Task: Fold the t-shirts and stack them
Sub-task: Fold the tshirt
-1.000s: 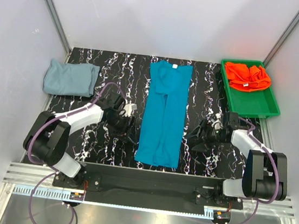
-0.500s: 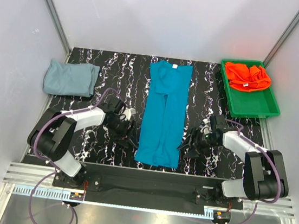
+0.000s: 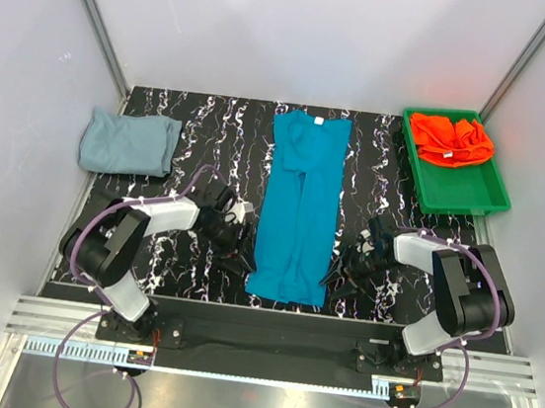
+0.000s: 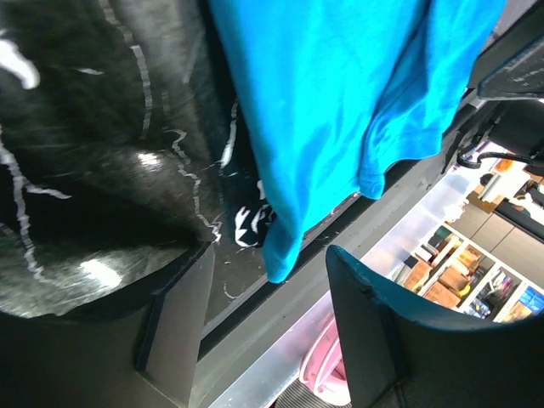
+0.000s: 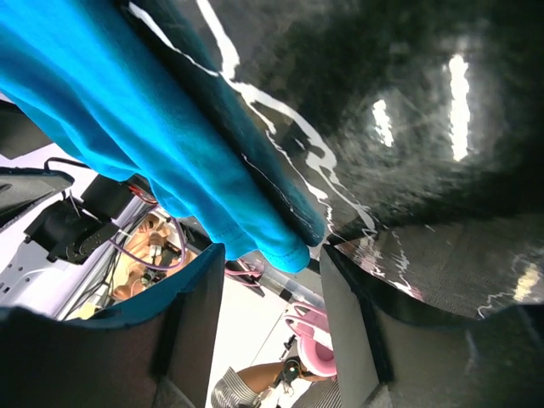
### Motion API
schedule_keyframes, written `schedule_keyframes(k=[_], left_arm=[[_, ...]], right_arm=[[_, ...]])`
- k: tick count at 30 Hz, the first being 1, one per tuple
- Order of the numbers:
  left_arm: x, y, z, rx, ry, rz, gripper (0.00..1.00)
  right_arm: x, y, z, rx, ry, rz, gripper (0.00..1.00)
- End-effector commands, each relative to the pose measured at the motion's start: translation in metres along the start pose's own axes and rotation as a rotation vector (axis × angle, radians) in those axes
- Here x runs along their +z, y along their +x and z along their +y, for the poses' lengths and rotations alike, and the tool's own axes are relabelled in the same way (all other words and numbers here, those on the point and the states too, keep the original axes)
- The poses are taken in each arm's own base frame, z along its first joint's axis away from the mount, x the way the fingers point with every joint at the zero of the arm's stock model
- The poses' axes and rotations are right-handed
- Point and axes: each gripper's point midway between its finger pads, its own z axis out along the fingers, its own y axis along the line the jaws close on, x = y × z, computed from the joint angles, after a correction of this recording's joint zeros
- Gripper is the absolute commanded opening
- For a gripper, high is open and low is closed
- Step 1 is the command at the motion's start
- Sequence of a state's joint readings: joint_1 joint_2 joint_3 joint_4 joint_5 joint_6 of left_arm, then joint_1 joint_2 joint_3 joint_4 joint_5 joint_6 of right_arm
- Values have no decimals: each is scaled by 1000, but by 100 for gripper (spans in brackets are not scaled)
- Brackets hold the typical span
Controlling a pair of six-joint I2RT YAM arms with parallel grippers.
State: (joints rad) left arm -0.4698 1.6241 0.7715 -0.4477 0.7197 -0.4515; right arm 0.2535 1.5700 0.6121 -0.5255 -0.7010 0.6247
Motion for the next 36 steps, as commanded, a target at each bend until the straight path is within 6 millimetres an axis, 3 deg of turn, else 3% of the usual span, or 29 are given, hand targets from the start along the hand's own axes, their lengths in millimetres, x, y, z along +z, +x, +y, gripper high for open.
schedule_keyframes(k=[1,13,22,23,24,26,27,28,31,36], left_arm=[[4,0,-11,7,54,18,59],[10,15,-16,27,72,61,53],[10,25,-22,55,84,79,47],[10,25,-23,58,87,79,43],[10,25,-24,61,91,80,34],[10,26,-25,63,97,83,27],[10,25,-26,62,101,86,24],[10,25,-27,66,105,87,14],[8,25,-28,76,101,90,0],[3,20,-35,104,102,94,0]], right_arm=[[9,2,-13,18,67,13,56],[17,11,-9,-5,77,63,43],[22,30,-9,-30,102,120,39],[23,30,-9,-32,100,122,35],[23,31,-8,-34,98,123,29],[22,29,-7,-35,107,119,9],[21,28,-6,-38,108,114,6],[19,28,-6,-44,112,112,5],[16,26,-1,-62,106,100,0],[6,22,13,-128,83,68,0]])
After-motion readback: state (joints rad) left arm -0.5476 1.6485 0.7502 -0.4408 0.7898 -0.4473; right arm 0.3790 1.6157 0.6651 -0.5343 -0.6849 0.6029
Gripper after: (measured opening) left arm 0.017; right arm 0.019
